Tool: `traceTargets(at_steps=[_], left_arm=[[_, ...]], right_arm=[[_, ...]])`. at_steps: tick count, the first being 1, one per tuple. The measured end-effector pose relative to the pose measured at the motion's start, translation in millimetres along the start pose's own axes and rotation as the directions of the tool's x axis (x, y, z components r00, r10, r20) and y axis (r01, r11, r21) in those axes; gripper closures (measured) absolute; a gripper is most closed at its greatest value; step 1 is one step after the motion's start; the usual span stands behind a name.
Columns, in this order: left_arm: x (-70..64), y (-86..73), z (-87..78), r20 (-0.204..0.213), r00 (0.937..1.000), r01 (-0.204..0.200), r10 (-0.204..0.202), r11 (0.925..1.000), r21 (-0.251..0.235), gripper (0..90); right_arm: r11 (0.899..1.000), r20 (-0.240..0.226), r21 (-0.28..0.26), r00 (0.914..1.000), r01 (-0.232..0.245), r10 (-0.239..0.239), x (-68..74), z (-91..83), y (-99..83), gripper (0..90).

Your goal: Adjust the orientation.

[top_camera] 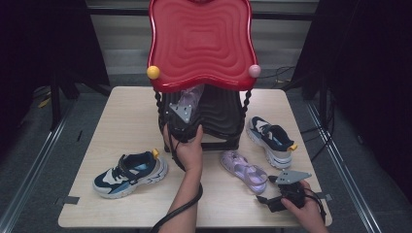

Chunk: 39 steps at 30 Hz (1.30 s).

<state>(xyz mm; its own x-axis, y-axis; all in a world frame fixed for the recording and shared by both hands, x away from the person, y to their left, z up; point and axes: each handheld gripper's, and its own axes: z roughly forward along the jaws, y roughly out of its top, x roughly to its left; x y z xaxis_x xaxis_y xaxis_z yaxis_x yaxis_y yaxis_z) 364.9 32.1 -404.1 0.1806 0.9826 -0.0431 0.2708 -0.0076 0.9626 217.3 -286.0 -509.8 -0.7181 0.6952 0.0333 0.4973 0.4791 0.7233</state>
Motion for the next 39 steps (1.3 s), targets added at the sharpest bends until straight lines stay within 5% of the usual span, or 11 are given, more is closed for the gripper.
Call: traceTargets(at_steps=[12, 26, 39], left_arm=[[1.0, -6.8, 17.4, -0.04, 0.9987, 0.033, -0.032, 0.9993, 0.016, 37.3], [-7.9, -17.4, 20.7, -0.029, 0.9966, -0.076, 0.077, 0.9959, 0.05, 33.0], [-3.4, -14.3, 18.5, 0.042, 0.9946, -0.099, 0.095, 0.99, 0.101, 24.9]], right_arm=[[1.0, -0.001, 0.001, 1.0, -0.001, 0.001, 0.1, -0.1, 0.0, 12.7], [1.0, 0.0, 0.0, 1.0, 0.001, -0.001, 0.0, 0.0, 0.0, 12.7], [1.0, -0.003, 0.001, 1.0, 0.002, -0.002, -0.2, 0.1, 0.2, 12.7]])
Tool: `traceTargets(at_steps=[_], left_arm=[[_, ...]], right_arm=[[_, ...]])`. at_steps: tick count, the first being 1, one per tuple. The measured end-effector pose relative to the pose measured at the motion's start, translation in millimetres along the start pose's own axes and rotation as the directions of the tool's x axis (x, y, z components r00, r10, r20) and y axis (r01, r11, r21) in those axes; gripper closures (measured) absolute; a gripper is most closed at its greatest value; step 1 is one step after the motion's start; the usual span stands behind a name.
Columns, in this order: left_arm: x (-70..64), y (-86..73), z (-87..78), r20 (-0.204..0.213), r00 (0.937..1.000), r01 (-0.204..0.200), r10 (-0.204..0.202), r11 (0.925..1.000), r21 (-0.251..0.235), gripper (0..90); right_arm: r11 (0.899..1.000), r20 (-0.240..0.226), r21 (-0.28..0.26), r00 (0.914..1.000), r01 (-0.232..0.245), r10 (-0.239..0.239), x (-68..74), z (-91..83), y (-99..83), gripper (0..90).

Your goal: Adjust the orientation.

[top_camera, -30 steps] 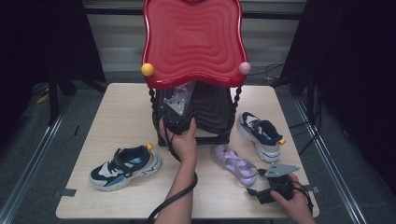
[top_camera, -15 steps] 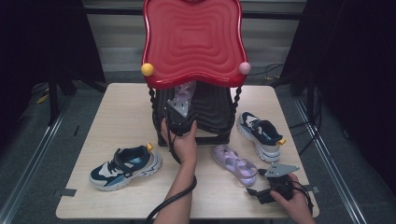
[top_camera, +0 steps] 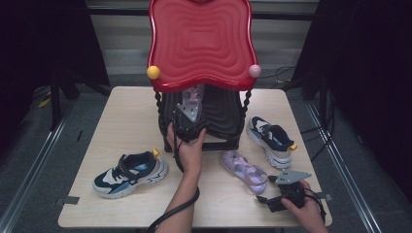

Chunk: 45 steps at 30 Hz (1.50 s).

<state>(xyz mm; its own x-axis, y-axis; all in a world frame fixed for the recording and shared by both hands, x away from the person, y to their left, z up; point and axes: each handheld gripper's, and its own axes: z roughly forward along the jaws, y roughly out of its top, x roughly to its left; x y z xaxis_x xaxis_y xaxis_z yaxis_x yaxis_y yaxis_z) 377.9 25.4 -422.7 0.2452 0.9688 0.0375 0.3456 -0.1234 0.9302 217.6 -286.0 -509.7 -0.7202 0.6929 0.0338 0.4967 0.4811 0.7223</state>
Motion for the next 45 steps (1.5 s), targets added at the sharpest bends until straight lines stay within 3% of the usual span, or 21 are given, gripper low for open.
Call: traceTargets(at_steps=[7, 11, 15, 17, 20, 25, 27, 30, 37, 41, 45], left_arm=[[1.2, 1.2, 1.0, 0.008, 1.0, -0.003, 0.003, 0.9999, 0.012, 23.5], [4.0, 2.3, 0.7, 0.011, 0.9999, -0.008, 0.007, 0.9998, 0.017, 28.2], [2.6, 4.3, -2.6, -0.016, 0.9997, -0.018, 0.018, 0.9996, 0.021, 36.1], [2.4, 3.8, -3.0, -0.018, 0.9998, -0.009, 0.009, 0.9998, 0.015, 36.8], [4.6, 2.9, -3.3, -0.009, 0.9991, 0.041, -0.041, 0.9992, 0.0, 37.2], [6.3, 4.1, -2.7, -0.032, 0.9957, 0.087, -0.088, 0.996, -0.021, 37.3], [5.8, 5.6, -1.8, -0.042, 0.9953, 0.086, -0.087, 0.9961, -0.021, 37.3], [7.2, 7.4, 0.9, -0.068, 0.9909, 0.113, -0.116, 0.9925, -0.046, 37.2], [2.0, 8.1, 5.0, -0.091, 0.9908, 0.098, -0.1, 0.9947, -0.031, 35.0], [-3.0, 8.8, 4.4, -0.078, 0.9945, 0.069, -0.07, 0.9975, -0.015, 30.3], [-3.9, 10.0, 3.8, -0.055, 0.9955, 0.078, -0.078, 0.997, -0.004, 27.1]], right_arm=[[1.0, 0.001, 0.0, 1.0, 0.002, -0.002, -0.3, 0.1, 0.2, 12.7], [1.0, 0.001, 0.0, 1.0, 0.002, -0.002, -0.3, 0.1, 0.2, 12.7], [1.0, 0.0, 0.0, 1.0, 0.002, -0.002, -0.3, 0.1, 0.2, 12.7], [1.0, 0.001, 0.0, 1.0, 0.002, -0.002, -0.3, 0.1, 0.2, 12.7], [1.0, 0.001, 0.0, 1.0, 0.002, -0.002, -0.3, 0.1, 0.2, 12.6], [1.0, 0.001, 0.0, 1.0, 0.002, -0.002, -0.3, 0.1, 0.2, 12.7], [1.0, 0.001, 0.0, 1.0, 0.002, -0.002, -0.3, 0.1, 0.2, 12.7], [1.0, 0.001, 0.0, 1.0, 0.002, -0.002, -0.3, 0.1, 0.2, 12.7], [1.0, 0.001, 0.0, 1.0, 0.002, -0.002, -0.3, 0.2, 0.2, 12.7], [1.0, 0.001, 0.0, 1.0, 0.002, -0.002, -0.3, 0.1, 0.2, 12.7], [1.0, 0.0, 0.0, 1.0, 0.001, -0.001, -0.2, 0.1, 0.2, 12.7]])
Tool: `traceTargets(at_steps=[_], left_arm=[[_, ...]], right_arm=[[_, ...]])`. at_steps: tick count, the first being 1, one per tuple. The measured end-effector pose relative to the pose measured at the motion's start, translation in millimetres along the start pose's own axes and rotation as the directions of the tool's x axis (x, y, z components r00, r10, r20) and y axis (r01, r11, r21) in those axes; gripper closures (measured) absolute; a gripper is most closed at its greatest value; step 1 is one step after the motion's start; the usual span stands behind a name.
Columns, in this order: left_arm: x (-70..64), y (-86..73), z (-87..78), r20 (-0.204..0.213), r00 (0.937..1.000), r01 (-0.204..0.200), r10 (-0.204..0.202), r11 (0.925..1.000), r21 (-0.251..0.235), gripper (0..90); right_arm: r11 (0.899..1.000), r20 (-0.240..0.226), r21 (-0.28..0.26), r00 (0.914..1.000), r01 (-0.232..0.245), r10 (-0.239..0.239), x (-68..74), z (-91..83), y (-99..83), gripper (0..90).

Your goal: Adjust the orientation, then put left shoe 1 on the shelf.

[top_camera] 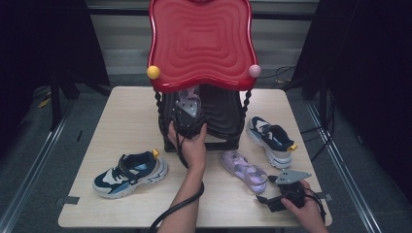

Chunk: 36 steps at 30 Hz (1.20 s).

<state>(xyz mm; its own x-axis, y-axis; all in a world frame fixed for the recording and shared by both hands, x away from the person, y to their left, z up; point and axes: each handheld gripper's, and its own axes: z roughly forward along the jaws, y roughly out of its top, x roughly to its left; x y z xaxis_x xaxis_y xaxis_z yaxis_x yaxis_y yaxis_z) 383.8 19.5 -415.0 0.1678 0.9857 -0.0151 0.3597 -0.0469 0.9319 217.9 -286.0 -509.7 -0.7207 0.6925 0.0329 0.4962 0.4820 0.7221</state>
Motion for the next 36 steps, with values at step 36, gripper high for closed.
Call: traceTargets(at_steps=[36], left_arm=[[21.8, 5.1, -40.5, 0.224, 0.964, -0.166, 0.142, 0.9821, 0.09, 16.2]], right_arm=[[1.0, 0.002, -0.001, 1.0, 0.003, -0.003, -0.1, 0.1, 0.0, 12.6]])
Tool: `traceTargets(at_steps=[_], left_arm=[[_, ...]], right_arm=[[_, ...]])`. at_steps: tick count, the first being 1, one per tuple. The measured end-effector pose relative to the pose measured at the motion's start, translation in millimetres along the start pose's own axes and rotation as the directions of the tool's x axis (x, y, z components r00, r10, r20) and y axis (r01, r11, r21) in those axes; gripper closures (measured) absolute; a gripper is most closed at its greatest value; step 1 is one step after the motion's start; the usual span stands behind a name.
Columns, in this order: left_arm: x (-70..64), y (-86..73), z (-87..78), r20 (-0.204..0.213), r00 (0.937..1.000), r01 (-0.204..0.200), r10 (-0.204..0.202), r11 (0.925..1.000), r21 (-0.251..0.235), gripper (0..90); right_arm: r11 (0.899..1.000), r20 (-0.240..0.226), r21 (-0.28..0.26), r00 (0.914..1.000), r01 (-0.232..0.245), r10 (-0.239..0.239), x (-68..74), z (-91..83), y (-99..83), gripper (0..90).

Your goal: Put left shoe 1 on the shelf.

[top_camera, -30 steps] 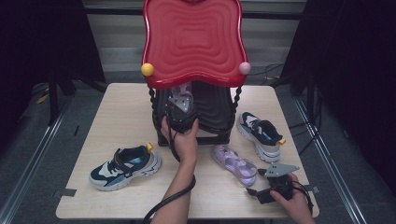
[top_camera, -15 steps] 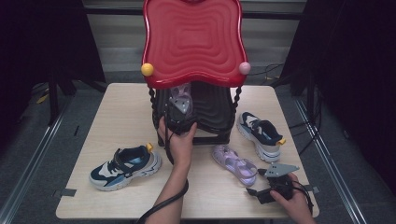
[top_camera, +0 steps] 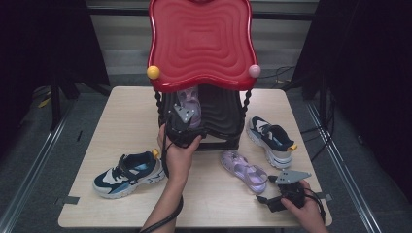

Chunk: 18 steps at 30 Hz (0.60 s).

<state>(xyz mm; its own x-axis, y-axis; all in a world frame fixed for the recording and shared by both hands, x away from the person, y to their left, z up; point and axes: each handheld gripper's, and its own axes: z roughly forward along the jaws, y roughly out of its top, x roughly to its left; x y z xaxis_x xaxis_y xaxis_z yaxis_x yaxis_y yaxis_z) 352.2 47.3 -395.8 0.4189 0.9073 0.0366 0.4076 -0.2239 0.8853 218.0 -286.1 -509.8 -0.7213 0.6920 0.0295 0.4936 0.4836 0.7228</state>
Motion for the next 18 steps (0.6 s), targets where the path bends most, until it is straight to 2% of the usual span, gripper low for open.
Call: traceTargets(at_steps=[4, 7, 13, 15, 18], left_arm=[[1.3, -4.2, -6.7, 0.013, 0.9999, -0.008, 0.007, 0.9999, 0.013, 16.2], [1.1, -10.1, -12.9, 0.049, 0.9986, -0.023, 0.021, 0.9993, 0.031, 16.2], [-0.5, -20.1, -19.0, 0.108, 0.994, -0.022, 0.016, 0.9984, 0.052, 16.2], [-1.1, -24.6, -21.1, 0.119, 0.9925, -0.037, 0.03, 0.9975, 0.061, 16.2], [-4.1, -34.9, -24.3, 0.151, 0.9869, -0.073, 0.059, 0.9932, 0.091, 16.2]], right_arm=[[1.0, -0.001, -0.001, 1.0, 0.002, -0.002, -0.2, 0.1, 0.0, 12.6], [1.0, -0.001, -0.001, 1.0, 0.002, -0.002, -0.2, 0.2, 0.0, 12.7], [1.0, -0.001, -0.001, 1.0, 0.002, -0.002, -0.1, 0.1, 0.0, 12.6], [1.0, -0.001, -0.001, 1.0, 0.002, -0.002, -0.1, 0.1, 0.0, 12.7], [1.0, -0.002, -0.001, 1.0, 0.002, -0.002, -0.1, 0.1, 0.0, 12.6]])
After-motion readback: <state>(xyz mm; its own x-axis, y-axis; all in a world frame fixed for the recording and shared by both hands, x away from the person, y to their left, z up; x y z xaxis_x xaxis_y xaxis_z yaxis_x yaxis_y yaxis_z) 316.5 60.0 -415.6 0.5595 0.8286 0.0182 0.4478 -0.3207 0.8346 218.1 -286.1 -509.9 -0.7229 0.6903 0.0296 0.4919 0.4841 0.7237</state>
